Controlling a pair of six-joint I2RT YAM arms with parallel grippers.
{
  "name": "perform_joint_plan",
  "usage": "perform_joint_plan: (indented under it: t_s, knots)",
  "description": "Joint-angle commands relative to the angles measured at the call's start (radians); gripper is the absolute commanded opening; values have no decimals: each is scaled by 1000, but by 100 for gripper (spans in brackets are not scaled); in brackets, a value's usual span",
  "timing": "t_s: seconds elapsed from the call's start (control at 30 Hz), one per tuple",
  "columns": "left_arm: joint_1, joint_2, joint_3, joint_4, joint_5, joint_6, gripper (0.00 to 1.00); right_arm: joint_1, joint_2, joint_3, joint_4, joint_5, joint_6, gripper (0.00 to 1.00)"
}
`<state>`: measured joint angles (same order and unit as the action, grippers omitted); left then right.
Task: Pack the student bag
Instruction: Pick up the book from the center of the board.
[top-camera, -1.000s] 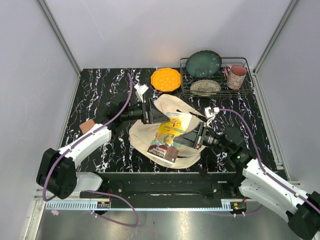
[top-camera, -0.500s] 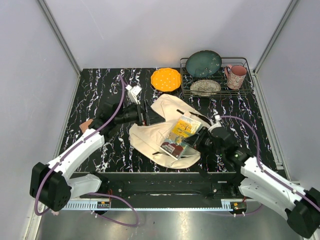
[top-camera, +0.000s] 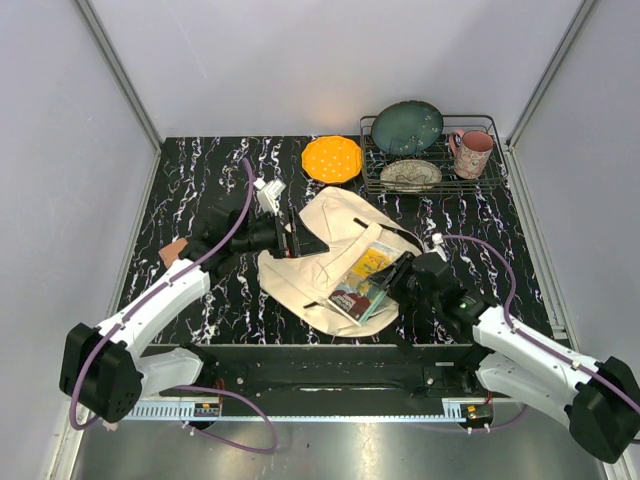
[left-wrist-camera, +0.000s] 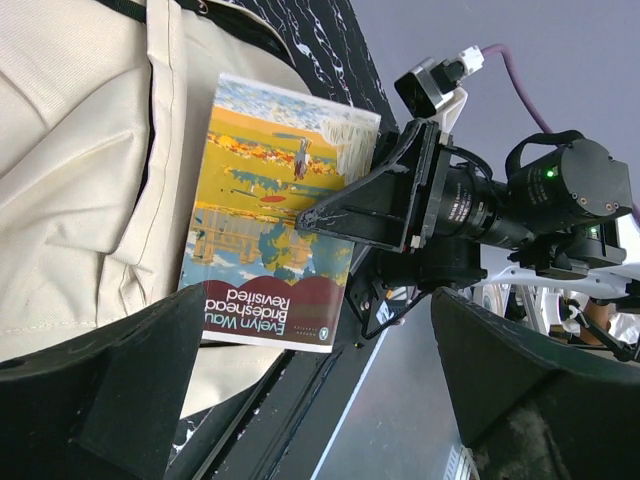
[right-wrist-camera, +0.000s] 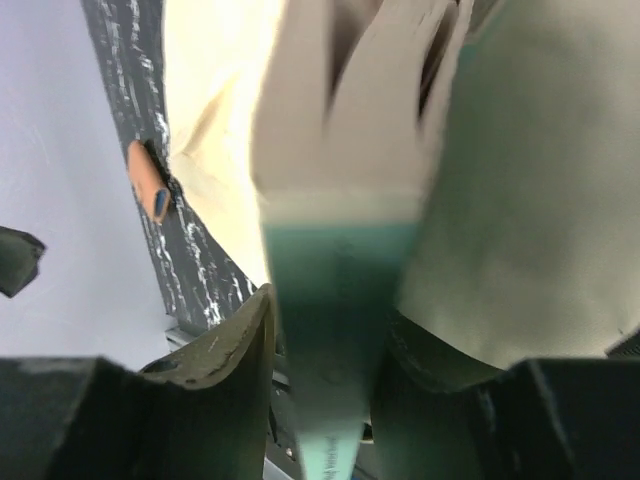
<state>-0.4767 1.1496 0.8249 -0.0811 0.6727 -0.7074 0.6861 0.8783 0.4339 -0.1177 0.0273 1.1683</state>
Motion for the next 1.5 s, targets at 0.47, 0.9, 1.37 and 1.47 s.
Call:
perform_joint_plan:
  t_s: [0.47,0.9,1.37,1.47]
  knots:
    - [4,24,13,41,8,12,99,0,136,43,127,97,24,1]
    - [4,-2,59,78,85,27,99,-2,-328,62,211,-251,-259,0]
    - [-72,-13,54,259,160,-18,99,-2,-136,108,538,-552,-176,0]
    - [-74,-2,54,193,127,23,99,0,-116,94,608,-578,-144,0]
